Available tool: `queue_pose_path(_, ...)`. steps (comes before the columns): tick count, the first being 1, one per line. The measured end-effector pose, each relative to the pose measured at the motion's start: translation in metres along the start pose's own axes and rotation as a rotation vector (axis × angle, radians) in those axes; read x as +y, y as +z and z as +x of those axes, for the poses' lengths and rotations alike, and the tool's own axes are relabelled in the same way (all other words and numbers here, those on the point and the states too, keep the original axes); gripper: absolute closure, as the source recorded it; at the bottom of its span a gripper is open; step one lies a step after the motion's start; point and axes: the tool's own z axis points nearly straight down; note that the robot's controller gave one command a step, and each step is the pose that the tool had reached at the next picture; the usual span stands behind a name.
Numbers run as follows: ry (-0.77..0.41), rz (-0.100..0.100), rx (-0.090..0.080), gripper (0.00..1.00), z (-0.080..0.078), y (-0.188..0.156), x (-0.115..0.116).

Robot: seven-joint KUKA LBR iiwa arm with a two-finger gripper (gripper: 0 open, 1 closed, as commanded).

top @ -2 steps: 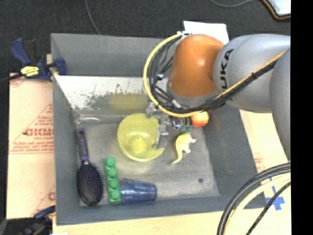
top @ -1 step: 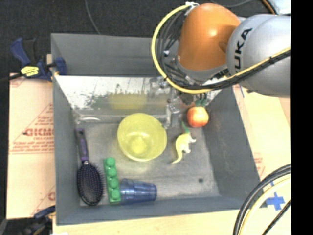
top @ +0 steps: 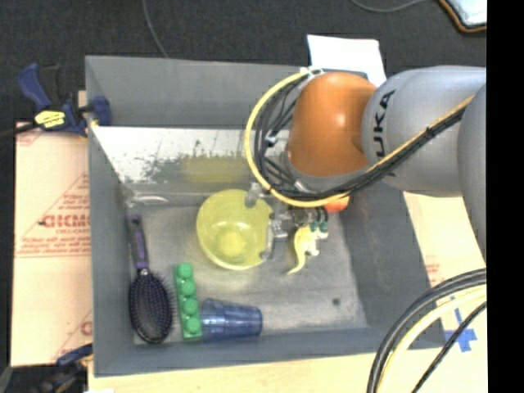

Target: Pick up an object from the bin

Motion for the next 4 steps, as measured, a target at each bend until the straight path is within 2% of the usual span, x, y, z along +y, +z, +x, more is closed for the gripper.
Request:
queue_pose_path(1, -0.024, 0.001, -0.004, 0.0, 0.012, 0.026, 0.0)
queue_pose_path(2, 0.101, 0.0, 0.005, 0.0, 0.075, 0.065, -0.041)
queue_pose_path(3, 0.06, -0.001, -0.025, 0.0, 0.037, 0.048, -0.026)
queue_pose_path(4, 0.114, 0.0, -0.005, 1.0, 0.046, 0.067, -0.05)
